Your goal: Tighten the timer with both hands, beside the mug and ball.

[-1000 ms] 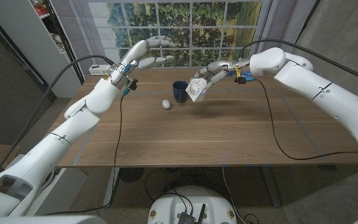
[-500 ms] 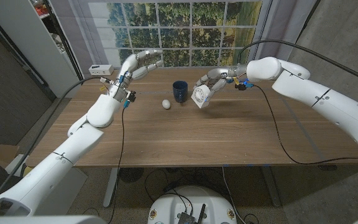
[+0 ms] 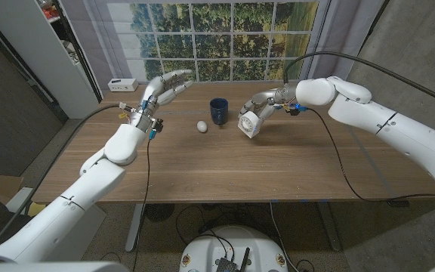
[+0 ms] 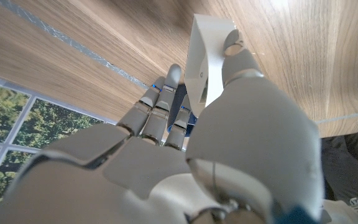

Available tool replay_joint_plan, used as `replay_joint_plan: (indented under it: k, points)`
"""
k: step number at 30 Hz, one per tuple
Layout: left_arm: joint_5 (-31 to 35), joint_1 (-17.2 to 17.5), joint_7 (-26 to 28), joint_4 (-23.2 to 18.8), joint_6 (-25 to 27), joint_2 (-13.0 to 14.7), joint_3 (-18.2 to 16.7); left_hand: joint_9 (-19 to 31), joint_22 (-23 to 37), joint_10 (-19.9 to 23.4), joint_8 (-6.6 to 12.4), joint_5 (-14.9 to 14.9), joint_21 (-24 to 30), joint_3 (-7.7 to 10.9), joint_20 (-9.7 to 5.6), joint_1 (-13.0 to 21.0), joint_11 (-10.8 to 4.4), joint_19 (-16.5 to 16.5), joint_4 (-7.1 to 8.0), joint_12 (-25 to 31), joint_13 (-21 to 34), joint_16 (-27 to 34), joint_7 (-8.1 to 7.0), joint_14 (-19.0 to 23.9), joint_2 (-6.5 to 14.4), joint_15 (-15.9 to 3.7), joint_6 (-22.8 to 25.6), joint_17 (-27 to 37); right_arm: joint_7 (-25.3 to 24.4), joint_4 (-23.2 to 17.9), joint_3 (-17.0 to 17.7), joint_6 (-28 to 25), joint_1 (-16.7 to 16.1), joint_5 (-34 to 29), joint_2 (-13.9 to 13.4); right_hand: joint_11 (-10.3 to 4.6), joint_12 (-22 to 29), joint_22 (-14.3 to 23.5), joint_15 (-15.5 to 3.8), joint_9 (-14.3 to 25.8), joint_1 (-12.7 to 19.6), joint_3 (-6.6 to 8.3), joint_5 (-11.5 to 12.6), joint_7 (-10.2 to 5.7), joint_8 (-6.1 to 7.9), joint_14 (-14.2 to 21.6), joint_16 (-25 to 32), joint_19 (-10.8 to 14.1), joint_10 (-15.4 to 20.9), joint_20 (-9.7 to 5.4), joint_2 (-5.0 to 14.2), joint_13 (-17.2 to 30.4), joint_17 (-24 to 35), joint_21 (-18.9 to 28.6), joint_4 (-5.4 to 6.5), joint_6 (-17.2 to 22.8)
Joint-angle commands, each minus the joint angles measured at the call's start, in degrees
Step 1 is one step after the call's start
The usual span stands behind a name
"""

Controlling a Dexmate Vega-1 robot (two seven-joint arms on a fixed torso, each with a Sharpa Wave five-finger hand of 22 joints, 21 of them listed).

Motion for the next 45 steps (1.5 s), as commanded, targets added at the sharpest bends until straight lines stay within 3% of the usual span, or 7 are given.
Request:
replay_joint_plan:
  k: [1, 11, 12, 23, 33, 45]
  points:
    - [0.0, 1.1, 1.5, 0.0, 0.8, 0.2, 0.0, 0.0, 0.0, 0.1, 0.39, -0.2, 0.2, -0.48, 0.23, -0.6, 0.18, 0.2, 0.25, 0.2, 0.3, -0.2, 0.22, -0.3, -0.2, -4.52, 0.3, 0.1, -0.5, 1.3, -0.6, 5.6, -0.6, -8.1, 0.9, -5.93, 1.3, 0.1, -10.36, 0.5, 2.8, 2.27, 0.4, -1.50, 0.82, 0.6, 0.0, -0.2, 6.4, -1.77, 4.42, 15.5, 0.7, 0.1, 1.21, 4.7]
    - [-1.2, 0.5, 1.4, 1.5, 0.2, -0.4, 0.2, -0.2, 0.0, 0.3, 0.67, -0.3, 0.2, -0.82, 0.19, -0.8, -0.29, 0.1, 0.55, 0.3, 0.3, -0.2, -0.07, -0.3, -0.1, -4.45, 0.8, 0.1, 2.7, 4.1, -2.0, 8.3, 0.3, -11.4, 2.9, -5.84, 0.9, 0.2, -10.41, 0.3, 7.1, 3.88, 0.6, -1.64, 0.67, 0.6, 0.4, -1.4, 6.4, -3.14, 5.14, 15.8, 3.0, -0.1, 1.09, 6.7]
    - [-1.2, 0.5, 1.5, 1.5, 0.3, -0.4, 0.3, -0.2, 0.0, 0.4, 0.69, -0.3, 0.2, -0.86, 0.19, -0.9, 0.22, 0.1, 0.59, 0.3, 0.3, -0.3, -0.04, -0.3, -0.1, -4.44, 0.9, 0.1, 2.8, 4.2, -1.9, 8.4, 0.3, -11.4, 2.9, -5.85, 0.7, 0.2, -10.40, 0.2, 7.4, 3.96, 0.6, -1.65, 0.62, 0.5, 0.4, -1.5, 6.4, -3.19, 5.13, 15.7, 3.1, -0.1, 1.11, 6.8]
    - [-1.4, 0.2, 1.8, 1.6, 1.0, -0.5, 0.7, -0.4, -0.1, 0.5, 0.76, -0.4, 0.2, -1.07, 0.21, -0.9, -0.16, 0.1, 0.74, 0.3, 0.3, -0.3, 0.29, -0.3, -0.1, -4.47, 1.0, 0.1, 3.9, 7.5, -3.3, 10.5, 1.6, -12.8, 5.5, -5.84, -0.4, 0.3, -10.38, -0.2, 9.7, 4.48, 0.8, -1.76, -0.01, -1.2, -0.2, -3.2, 6.6, -3.61, 5.23, 15.1, 3.8, -0.3, 1.47, 7.4]
    - [-1.5, -0.5, 1.8, 2.2, 1.0, -0.7, 1.3, -0.5, -0.1, 0.5, 0.83, -0.5, 0.2, -1.24, 0.23, -0.9, -0.08, 0.0, 0.86, 0.3, 0.3, -0.4, 0.40, -0.3, 0.0, -4.39, 1.2, 0.0, 5.3, 7.7, -3.3, 10.0, 1.5, -12.5, 5.7, -5.86, -1.9, 0.3, -10.34, -0.6, 10.6, 4.13, 0.8, -1.73, -0.81, -3.1, -1.1, -3.5, 5.7, -3.47, 4.73, 14.4, 3.8, -0.2, 1.72, 6.9]
    - [-1.3, -0.3, 2.3, 2.3, 0.9, -0.8, 1.5, -0.8, -0.1, 1.2, 1.47, -0.5, 0.2, -1.45, 0.24, -0.9, -0.66, 0.0, 1.04, 0.5, 0.4, -0.4, 0.12, -0.2, 0.2, -4.37, 3.1, 0.0, 7.2, 7.6, -3.5, 9.5, 2.0, -12.3, 5.9, -5.82, -7.1, 0.3, -10.20, -1.6, 11.7, 2.72, 0.8, -1.84, -3.57, -8.9, -4.1, -4.7, 1.5, -2.60, 4.44, 11.9, 3.3, 0.1, 2.23, 3.3]
